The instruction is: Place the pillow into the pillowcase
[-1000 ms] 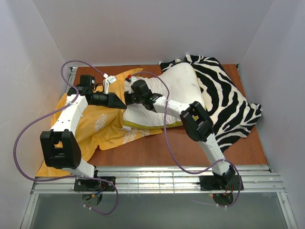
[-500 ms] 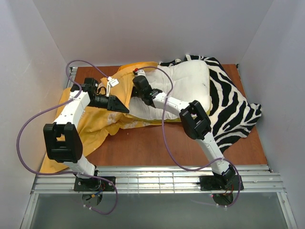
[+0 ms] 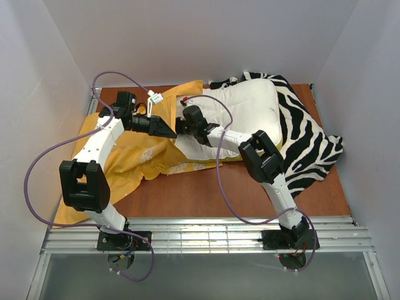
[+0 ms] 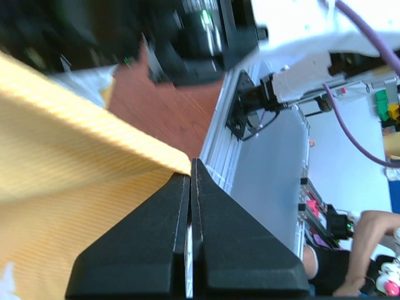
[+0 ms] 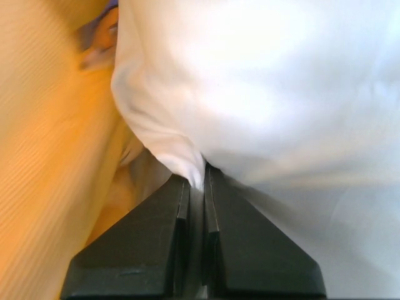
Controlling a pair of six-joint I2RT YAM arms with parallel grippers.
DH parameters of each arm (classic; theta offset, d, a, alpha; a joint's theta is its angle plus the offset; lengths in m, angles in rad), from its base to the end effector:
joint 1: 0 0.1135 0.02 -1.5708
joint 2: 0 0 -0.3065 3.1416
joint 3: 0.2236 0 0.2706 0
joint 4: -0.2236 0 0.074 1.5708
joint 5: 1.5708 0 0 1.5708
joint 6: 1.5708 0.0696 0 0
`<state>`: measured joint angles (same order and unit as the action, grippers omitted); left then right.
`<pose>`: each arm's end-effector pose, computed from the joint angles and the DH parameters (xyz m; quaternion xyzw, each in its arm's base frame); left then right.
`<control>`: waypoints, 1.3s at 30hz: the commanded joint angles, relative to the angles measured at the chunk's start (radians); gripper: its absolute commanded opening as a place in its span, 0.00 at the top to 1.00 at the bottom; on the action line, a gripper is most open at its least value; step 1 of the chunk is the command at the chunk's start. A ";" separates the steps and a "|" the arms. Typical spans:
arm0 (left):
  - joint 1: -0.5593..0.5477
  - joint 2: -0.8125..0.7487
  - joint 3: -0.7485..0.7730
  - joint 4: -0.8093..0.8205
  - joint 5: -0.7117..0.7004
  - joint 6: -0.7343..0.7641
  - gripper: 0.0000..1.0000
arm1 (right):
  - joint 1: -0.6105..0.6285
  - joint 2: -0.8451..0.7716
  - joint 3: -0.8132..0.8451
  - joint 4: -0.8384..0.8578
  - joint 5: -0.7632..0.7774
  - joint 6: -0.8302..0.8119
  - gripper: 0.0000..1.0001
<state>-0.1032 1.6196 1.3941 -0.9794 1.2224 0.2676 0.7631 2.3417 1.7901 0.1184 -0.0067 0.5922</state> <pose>0.3320 -0.1002 0.3278 0.2511 0.7722 -0.5501 0.1948 0.4478 0.4289 0.1859 -0.0737 0.8393 0.3399 0.4178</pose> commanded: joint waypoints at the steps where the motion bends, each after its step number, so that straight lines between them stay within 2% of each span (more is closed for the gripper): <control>1: -0.023 -0.012 0.035 0.269 -0.017 -0.225 1.00 | 0.033 -0.108 -0.151 0.085 -0.133 0.066 0.99; 5: -0.023 0.062 0.072 0.285 -0.083 -0.237 0.98 | 0.054 -0.177 -0.311 0.191 -0.264 0.153 0.99; 6: -0.023 0.069 0.077 0.277 -0.113 -0.229 0.92 | 0.054 -0.186 -0.348 0.201 -0.285 0.167 0.99; 7: -0.020 0.074 0.079 0.262 -0.133 -0.223 0.81 | 0.056 -0.208 -0.369 0.204 -0.300 0.185 0.99; 9: 0.002 0.066 0.094 0.246 -0.211 -0.222 0.71 | 0.056 -0.243 -0.431 0.224 -0.340 0.190 0.99; 10: 0.019 0.060 0.097 0.248 -0.236 -0.231 0.60 | 0.058 -0.257 -0.452 0.234 -0.364 0.190 0.99; 12: 0.080 0.062 0.124 0.231 -0.350 -0.235 0.53 | 0.062 -0.292 -0.503 0.259 -0.389 0.179 0.99; 15: 0.195 0.095 0.151 0.228 -0.409 -0.232 0.42 | 0.071 -0.326 -0.577 0.276 -0.421 0.141 0.99; 16: 0.209 0.112 0.193 0.223 -0.485 -0.235 0.41 | 0.073 -0.332 -0.603 0.280 -0.432 0.135 0.99; 18: 0.217 0.179 0.250 0.177 -0.497 -0.156 0.40 | 0.079 -0.344 -0.620 0.294 -0.463 0.117 0.99; 21: 0.192 0.265 0.310 0.154 -0.541 -0.117 0.39 | 0.091 -0.352 -0.644 0.313 -0.467 0.081 0.99; 25: 0.154 0.356 0.338 0.126 -0.555 -0.076 0.39 | 0.099 -0.351 -0.652 0.322 -0.470 0.052 0.99; 32: 0.099 0.392 0.319 0.179 -0.485 -0.091 0.39 | 0.104 -0.355 -0.667 0.319 -0.495 0.014 0.99; 33: 0.074 0.390 0.304 0.195 -0.477 -0.091 0.40 | 0.104 -0.355 -0.669 0.319 -0.499 0.009 0.99; 36: 0.059 0.391 0.286 0.238 -0.482 -0.117 0.51 | 0.113 -0.360 -0.670 0.319 -0.527 -0.020 0.99; 39: 0.057 0.413 0.305 0.258 -0.471 -0.152 0.55 | 0.125 -0.374 -0.678 0.319 -0.546 -0.055 0.99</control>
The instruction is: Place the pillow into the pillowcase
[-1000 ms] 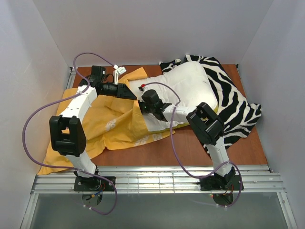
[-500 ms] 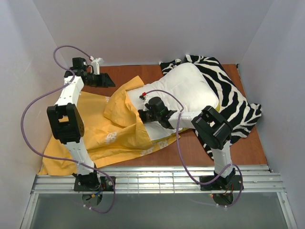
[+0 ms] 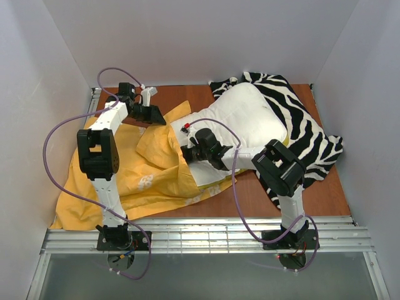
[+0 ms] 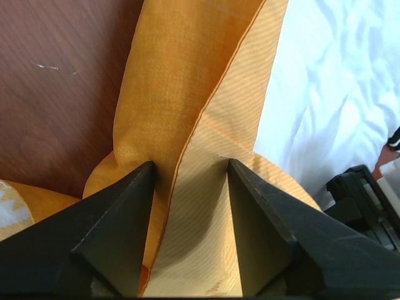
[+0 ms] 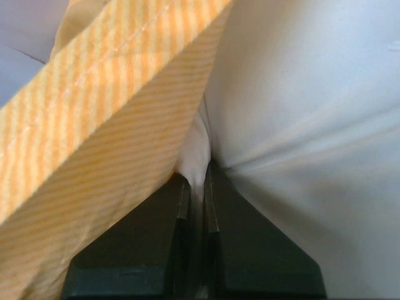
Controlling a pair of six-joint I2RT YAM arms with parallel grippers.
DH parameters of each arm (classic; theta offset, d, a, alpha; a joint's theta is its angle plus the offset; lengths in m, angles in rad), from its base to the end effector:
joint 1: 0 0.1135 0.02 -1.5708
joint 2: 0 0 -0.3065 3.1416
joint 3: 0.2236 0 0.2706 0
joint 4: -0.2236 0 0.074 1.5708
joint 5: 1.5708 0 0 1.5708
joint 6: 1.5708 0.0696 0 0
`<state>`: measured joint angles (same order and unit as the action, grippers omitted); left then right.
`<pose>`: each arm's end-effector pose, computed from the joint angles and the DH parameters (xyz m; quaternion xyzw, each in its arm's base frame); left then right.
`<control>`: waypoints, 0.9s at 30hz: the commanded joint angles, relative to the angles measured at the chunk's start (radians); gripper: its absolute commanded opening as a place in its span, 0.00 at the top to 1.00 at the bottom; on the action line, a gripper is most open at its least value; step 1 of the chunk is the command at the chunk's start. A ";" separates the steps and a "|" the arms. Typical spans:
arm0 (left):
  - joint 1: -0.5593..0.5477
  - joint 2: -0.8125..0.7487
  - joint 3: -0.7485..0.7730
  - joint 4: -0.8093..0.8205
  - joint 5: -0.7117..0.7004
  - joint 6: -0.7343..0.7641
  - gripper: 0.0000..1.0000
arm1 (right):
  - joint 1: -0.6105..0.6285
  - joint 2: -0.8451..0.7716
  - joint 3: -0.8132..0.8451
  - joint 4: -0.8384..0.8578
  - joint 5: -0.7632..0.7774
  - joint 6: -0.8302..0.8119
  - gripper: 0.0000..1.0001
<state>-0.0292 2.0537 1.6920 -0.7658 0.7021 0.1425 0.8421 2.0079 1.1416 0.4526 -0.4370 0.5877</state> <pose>0.4834 -0.0591 0.2329 0.1539 0.9062 -0.3233 0.2251 0.3056 0.3866 0.1739 -0.2213 0.7957 0.4870 0.2841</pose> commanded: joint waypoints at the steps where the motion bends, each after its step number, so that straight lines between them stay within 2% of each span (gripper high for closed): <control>1: -0.017 -0.014 0.017 0.054 0.059 -0.044 0.57 | 0.049 -0.041 -0.032 -0.015 -0.127 -0.061 0.99; 4: -0.017 -0.006 0.029 0.085 0.076 -0.064 0.59 | 0.049 -0.046 -0.034 -0.017 -0.146 -0.065 0.99; 8: -0.017 0.002 0.037 0.094 0.103 -0.077 0.54 | 0.051 -0.049 -0.045 -0.017 -0.146 -0.075 0.99; 11: -0.018 0.006 0.026 0.094 0.135 -0.075 0.56 | 0.051 -0.049 -0.045 -0.017 -0.152 -0.075 0.99; 13: -0.020 0.011 0.020 0.092 0.142 -0.070 0.62 | 0.051 -0.046 -0.042 -0.017 -0.158 -0.080 0.99; 14: -0.021 0.013 0.011 0.092 0.152 -0.069 0.70 | 0.051 -0.047 -0.040 -0.017 -0.161 -0.081 0.99; 15: -0.026 0.016 0.011 0.092 0.158 -0.066 0.87 | 0.051 -0.049 -0.039 -0.017 -0.166 -0.086 0.99; 16: -0.031 0.023 0.012 0.094 0.155 -0.067 0.98 | 0.052 -0.049 -0.039 -0.017 -0.178 -0.100 0.99; 20: -0.034 0.042 0.047 0.137 0.181 -0.116 1.00 | 0.058 -0.046 -0.033 -0.017 -0.238 -0.132 0.99; 27: -0.063 0.147 0.280 0.198 0.278 -0.244 1.00 | 0.109 -0.058 -0.031 -0.023 -0.374 -0.242 0.99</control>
<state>-0.0677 2.1956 1.8709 -0.6415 0.8948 -0.0280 0.8795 1.9892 1.1145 0.4473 -0.6121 0.4126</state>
